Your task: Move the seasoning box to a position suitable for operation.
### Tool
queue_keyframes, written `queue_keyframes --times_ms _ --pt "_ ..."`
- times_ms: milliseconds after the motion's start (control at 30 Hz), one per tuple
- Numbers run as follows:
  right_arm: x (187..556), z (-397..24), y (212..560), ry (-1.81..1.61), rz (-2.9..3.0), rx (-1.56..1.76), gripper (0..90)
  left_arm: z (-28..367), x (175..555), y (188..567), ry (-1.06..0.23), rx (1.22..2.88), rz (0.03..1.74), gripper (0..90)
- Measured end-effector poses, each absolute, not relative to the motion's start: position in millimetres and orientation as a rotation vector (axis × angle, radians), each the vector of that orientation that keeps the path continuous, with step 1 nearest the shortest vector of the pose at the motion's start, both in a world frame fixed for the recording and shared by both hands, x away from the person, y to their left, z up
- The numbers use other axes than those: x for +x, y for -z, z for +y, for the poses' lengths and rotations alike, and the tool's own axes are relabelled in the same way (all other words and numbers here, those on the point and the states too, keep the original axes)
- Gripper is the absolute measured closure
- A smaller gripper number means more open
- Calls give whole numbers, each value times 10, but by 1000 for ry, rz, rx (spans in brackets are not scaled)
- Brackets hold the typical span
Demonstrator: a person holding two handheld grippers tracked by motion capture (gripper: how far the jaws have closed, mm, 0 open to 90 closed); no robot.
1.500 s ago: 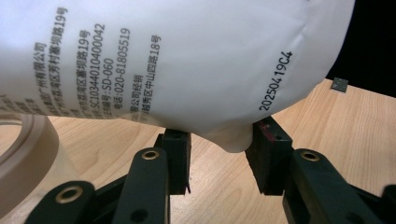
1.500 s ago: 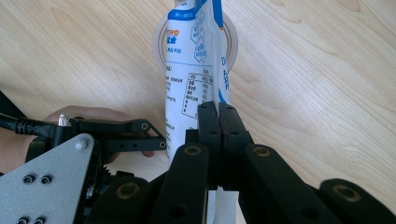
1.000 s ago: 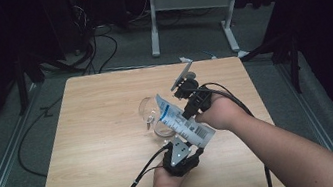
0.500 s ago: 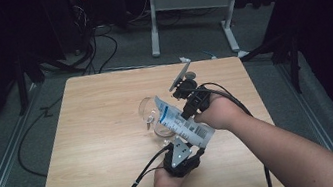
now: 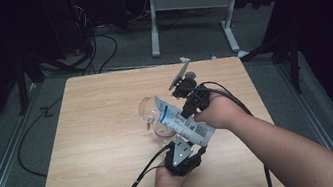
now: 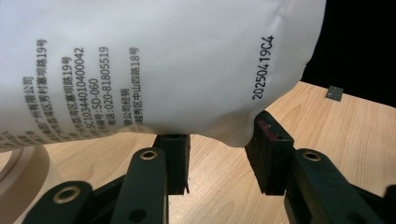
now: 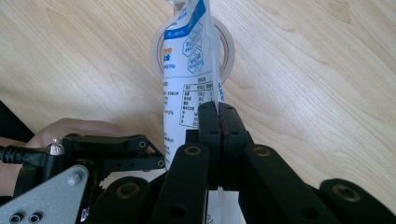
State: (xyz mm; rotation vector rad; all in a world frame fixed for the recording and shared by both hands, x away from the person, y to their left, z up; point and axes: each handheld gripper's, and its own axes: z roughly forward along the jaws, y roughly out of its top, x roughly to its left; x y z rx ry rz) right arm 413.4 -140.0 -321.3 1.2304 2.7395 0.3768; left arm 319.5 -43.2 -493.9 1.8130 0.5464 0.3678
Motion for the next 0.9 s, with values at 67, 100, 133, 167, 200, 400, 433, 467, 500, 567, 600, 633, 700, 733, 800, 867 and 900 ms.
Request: queue_keyframes --times_ms 67,100,133,167,200,400,433,467,500,567,600,633,700,733,800,867,900 --pt "4135 -1406 3211 -379 2741 1229 900 -436 3196 4937 -367 1814 545 623" --pt "4135 -1407 3210 -377 2740 1231 900 -439 3195 4936 -367 1814 545 623" --pt "4129 -1404 3208 -373 2736 1249 900 -442 3195 4934 -366 1814 544 624" --pt "4130 -1405 3209 -375 2736 1246 900 -445 3195 4934 -366 1814 544 624" --pt "4129 -1404 3208 -374 2735 1249 900 -447 3196 4932 -366 1814 543 624" --pt "4149 -1410 3202 -371 2743 1218 900 -456 3206 4922 -365 1813 544 624" --pt "4147 -1398 3199 -369 2738 1237 900 -457 3206 4920 -365 1813 544 623" --pt "4154 -1406 3204 -376 2741 1218 900 -458 3206 4918 -364 1814 544 624" --pt "4152 -1396 3203 -373 2736 1239 900 -459 3205 4917 -366 1815 543 624" --pt "4160 -1398 3212 -377 2738 1234 900 -459 3205 4918 -368 1817 543 623" --pt "4168 -1401 3215 -379 2743 1215 900 -457 3206 4919 -368 1819 543 623" --pt "4165 -1395 3216 -375 2742 1234 900 -456 3206 4919 -369 1820 543 623" --pt "4173 -1392 3218 -379 2744 1219 900 -453 3207 4916 -371 1820 545 623" --pt "4165 -1383 3216 -377 2739 1241 900 -452 3207 4914 -371 1820 546 623" --pt "4168 -1381 3214 -380 2738 1237 900 -452 3207 4912 -371 1819 546 623" --pt "4168 -1380 3213 -380 2738 1237 900 -453 3209 4912 -371 1819 546 624" --pt "4168 -1382 3212 -382 2738 1236 900 -453 3209 4912 -371 1819 545 623"
